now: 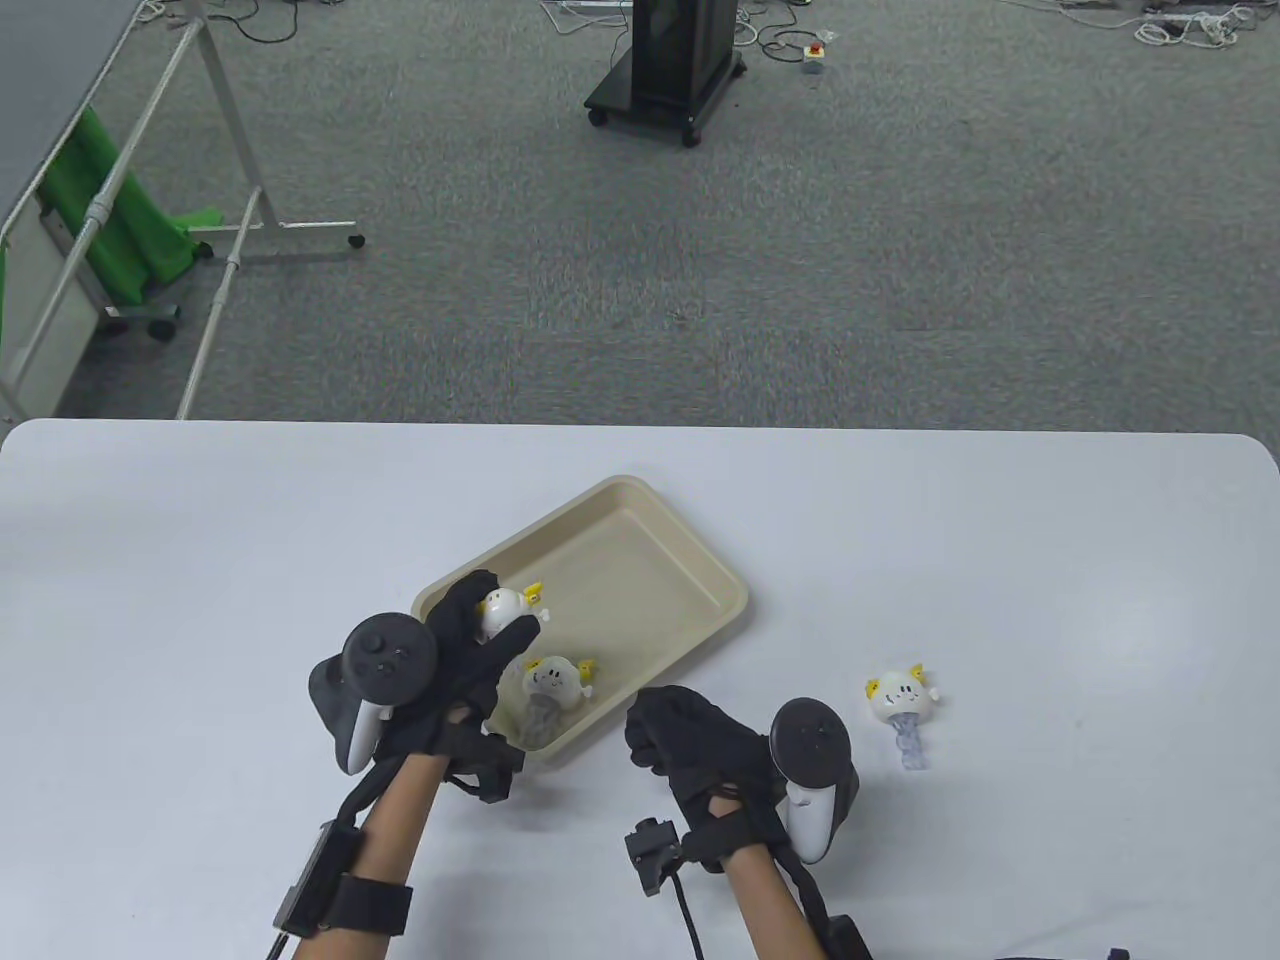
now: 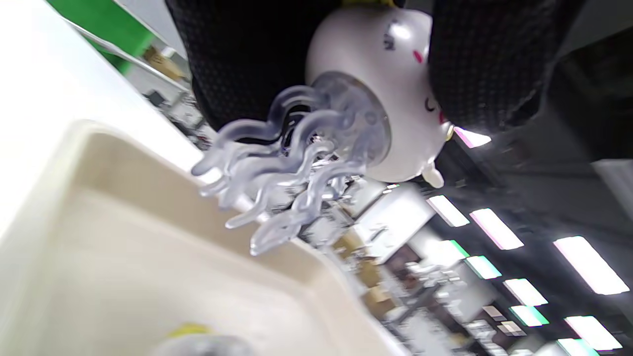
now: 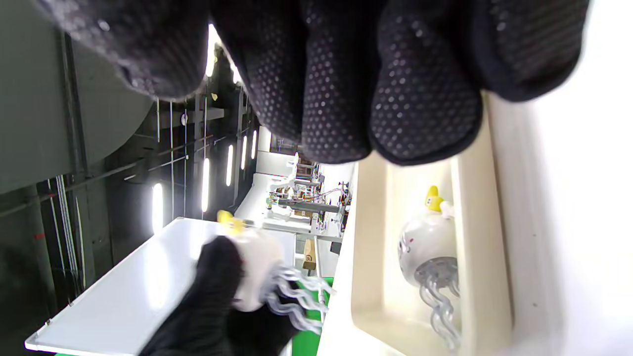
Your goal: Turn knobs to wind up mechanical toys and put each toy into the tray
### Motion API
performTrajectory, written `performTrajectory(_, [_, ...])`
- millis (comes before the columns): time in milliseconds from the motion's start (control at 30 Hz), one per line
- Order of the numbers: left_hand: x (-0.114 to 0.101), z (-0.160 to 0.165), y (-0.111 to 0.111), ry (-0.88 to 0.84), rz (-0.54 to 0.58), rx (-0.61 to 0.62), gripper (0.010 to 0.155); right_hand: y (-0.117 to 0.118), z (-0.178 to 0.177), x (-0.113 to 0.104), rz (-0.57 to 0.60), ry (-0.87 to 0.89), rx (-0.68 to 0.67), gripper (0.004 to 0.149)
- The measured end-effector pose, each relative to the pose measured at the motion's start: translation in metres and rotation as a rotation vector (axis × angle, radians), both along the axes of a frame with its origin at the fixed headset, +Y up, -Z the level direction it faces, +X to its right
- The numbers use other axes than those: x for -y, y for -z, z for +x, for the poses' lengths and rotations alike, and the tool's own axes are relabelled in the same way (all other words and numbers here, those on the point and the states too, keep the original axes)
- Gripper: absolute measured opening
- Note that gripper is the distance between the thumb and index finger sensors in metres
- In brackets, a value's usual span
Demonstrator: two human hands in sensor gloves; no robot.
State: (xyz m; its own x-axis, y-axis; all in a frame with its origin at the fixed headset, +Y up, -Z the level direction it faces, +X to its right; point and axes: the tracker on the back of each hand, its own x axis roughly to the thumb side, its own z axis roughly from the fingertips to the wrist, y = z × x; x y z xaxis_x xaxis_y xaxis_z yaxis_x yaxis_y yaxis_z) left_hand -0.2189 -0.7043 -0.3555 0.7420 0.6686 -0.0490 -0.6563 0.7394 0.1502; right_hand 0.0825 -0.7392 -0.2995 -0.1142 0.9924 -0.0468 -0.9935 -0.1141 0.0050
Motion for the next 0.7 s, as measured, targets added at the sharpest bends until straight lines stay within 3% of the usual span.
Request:
performTrajectory(167, [0.018,0.005,0.024,0.156,-0.135,-0.051,0.077,0.000,0.002,0.000,0.003,0.001,0.002,0.054])
performTrajectory(300, [0.026,0.018,0.036,0.195,-0.197,-0.043,0.077,0.001,0.002,0.000,0.002,0.001,-0.001,0.054])
performTrajectory(500, [0.035,0.034,0.052,0.389,-0.322,-0.099,0.078,0.000,0.001,0.000,0.005,-0.001,-0.004,0.053])
performTrajectory(700, [0.046,0.041,0.064,0.433,-0.480,-0.088,0.079,0.001,0.002,0.000,0.009,0.001,-0.007,0.053])
